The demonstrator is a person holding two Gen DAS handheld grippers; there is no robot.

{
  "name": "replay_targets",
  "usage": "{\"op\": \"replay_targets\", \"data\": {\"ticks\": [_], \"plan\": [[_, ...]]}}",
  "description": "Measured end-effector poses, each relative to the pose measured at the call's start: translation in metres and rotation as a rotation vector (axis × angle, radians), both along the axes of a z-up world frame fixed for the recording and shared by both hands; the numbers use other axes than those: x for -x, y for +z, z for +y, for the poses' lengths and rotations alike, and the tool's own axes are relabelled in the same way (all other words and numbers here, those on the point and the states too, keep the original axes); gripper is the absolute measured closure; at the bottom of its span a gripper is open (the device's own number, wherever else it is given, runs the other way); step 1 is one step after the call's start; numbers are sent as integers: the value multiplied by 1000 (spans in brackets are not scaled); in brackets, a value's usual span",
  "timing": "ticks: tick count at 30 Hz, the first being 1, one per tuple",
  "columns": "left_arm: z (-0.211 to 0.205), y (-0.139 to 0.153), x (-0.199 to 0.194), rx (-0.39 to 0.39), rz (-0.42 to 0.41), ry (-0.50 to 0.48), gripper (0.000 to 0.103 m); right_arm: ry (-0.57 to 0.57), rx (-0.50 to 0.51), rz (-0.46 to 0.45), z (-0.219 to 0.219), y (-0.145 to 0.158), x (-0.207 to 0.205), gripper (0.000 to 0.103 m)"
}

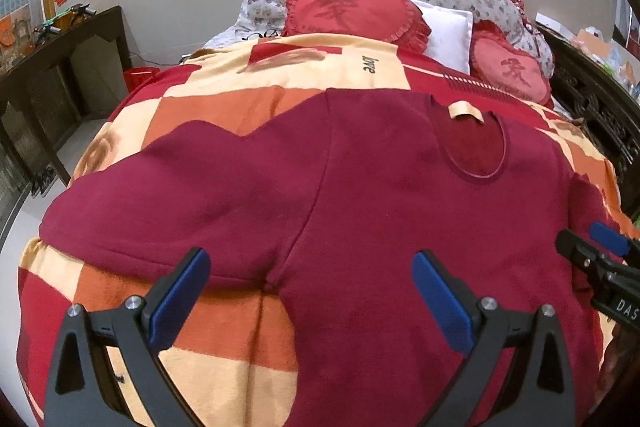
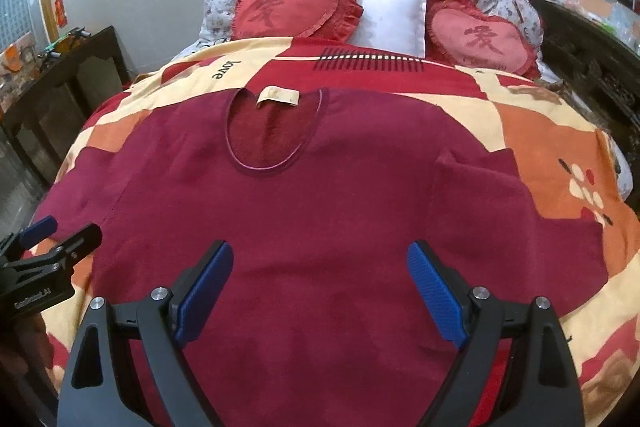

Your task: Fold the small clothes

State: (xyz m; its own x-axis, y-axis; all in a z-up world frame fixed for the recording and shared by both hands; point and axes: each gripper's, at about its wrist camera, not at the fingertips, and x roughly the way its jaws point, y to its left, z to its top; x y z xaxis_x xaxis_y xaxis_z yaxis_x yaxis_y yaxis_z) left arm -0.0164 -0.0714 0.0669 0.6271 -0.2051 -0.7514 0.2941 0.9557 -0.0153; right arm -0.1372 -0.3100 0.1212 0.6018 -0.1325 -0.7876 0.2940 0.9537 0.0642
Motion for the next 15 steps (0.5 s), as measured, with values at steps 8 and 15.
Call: {"op": "replay_targets", "data": {"ticks": [8, 15], "plan": [[2, -1, -2, -2, 0, 9, 1, -18, -86, -22, -5, -6, 1, 0], [5, -2, -5, -9, -3, 15, 1, -5, -94, 14, -2, -15, -5, 0]]}}
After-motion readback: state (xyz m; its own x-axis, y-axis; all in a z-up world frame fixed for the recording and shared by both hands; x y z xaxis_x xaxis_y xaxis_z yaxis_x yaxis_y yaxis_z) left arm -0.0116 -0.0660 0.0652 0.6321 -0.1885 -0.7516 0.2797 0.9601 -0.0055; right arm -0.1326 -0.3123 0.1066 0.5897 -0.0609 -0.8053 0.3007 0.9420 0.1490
